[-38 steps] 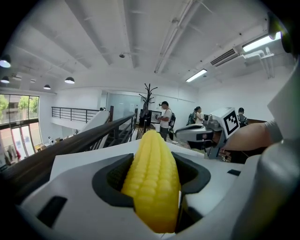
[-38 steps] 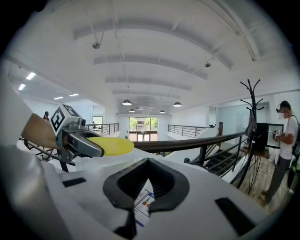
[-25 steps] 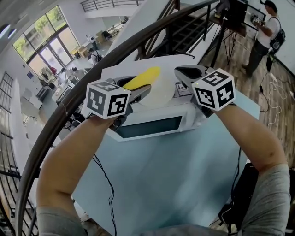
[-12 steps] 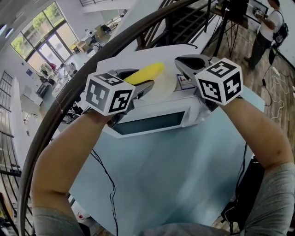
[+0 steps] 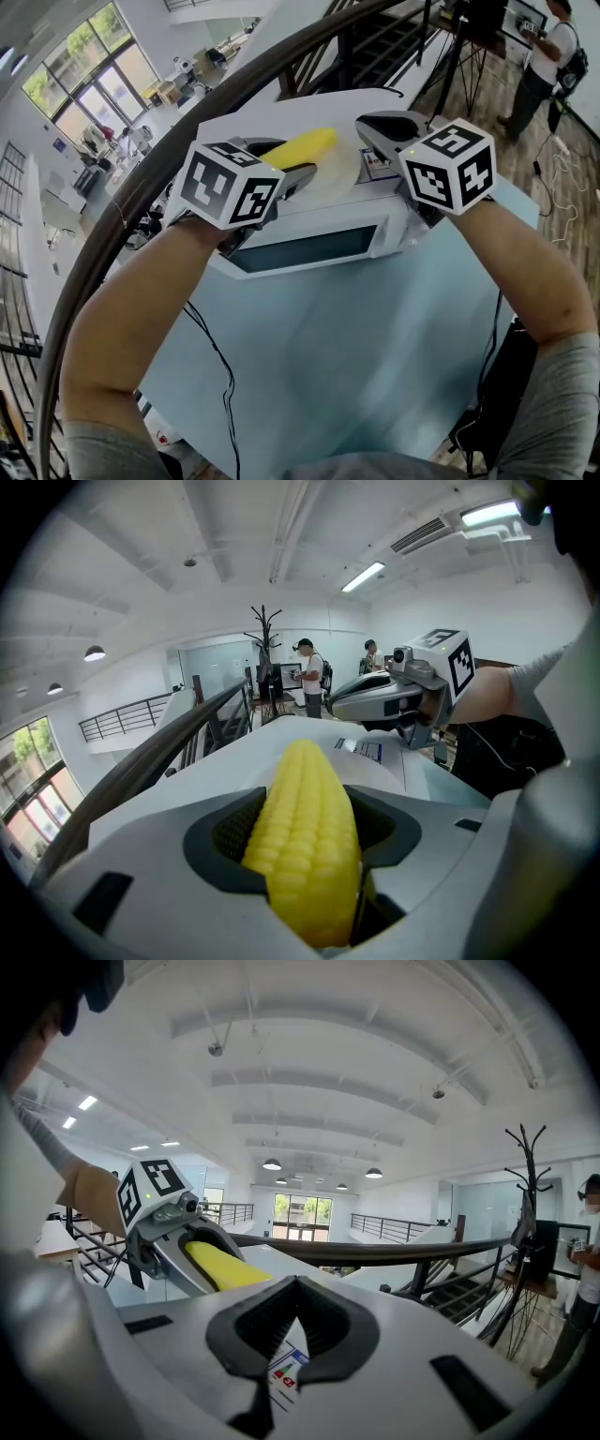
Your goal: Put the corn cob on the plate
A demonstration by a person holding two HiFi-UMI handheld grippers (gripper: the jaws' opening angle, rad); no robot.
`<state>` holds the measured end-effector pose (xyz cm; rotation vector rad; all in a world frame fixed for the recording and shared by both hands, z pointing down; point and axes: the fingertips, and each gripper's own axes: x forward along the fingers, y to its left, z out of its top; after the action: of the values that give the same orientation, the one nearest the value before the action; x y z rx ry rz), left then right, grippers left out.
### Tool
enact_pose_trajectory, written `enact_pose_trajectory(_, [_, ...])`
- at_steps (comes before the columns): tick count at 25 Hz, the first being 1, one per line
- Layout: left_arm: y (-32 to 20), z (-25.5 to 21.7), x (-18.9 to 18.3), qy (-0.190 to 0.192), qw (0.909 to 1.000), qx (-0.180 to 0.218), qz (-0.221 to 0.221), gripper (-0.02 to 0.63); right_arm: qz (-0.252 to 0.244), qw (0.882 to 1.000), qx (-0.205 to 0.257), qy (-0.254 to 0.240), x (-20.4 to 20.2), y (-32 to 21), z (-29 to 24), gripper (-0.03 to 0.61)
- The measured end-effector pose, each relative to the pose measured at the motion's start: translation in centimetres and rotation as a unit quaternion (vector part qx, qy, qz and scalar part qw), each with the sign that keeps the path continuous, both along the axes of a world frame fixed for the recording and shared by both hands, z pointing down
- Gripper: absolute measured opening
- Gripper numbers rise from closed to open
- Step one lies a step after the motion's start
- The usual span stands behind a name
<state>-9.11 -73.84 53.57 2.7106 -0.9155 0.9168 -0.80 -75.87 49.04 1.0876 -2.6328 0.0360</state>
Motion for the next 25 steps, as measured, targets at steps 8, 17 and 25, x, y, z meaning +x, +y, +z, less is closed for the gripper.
enact_pose_trajectory(8, [0.2, 0.3, 0.5, -0.012, 0.9999, -0.004, 0.000, 0.307, -0.007, 1.000, -0.006, -0.007, -0.4, 0.2, 0.0, 0.017])
enact_pose_trajectory(17, [-0.1, -0.5, 0.2, 0.020, 0.9994, 0.000, -0.029, 0.345, -0.013, 1.000, -0.004, -0.012, -0.9, 0.8, -0.4, 0.017])
enact_pose_trajectory(25, [0.3, -1.3, 0.7, 0.032, 0.9991, 0.014, -0.023, 0.350, -0.007, 1.000, -0.005, -0.012, -0.5, 0.7, -0.5, 0.017])
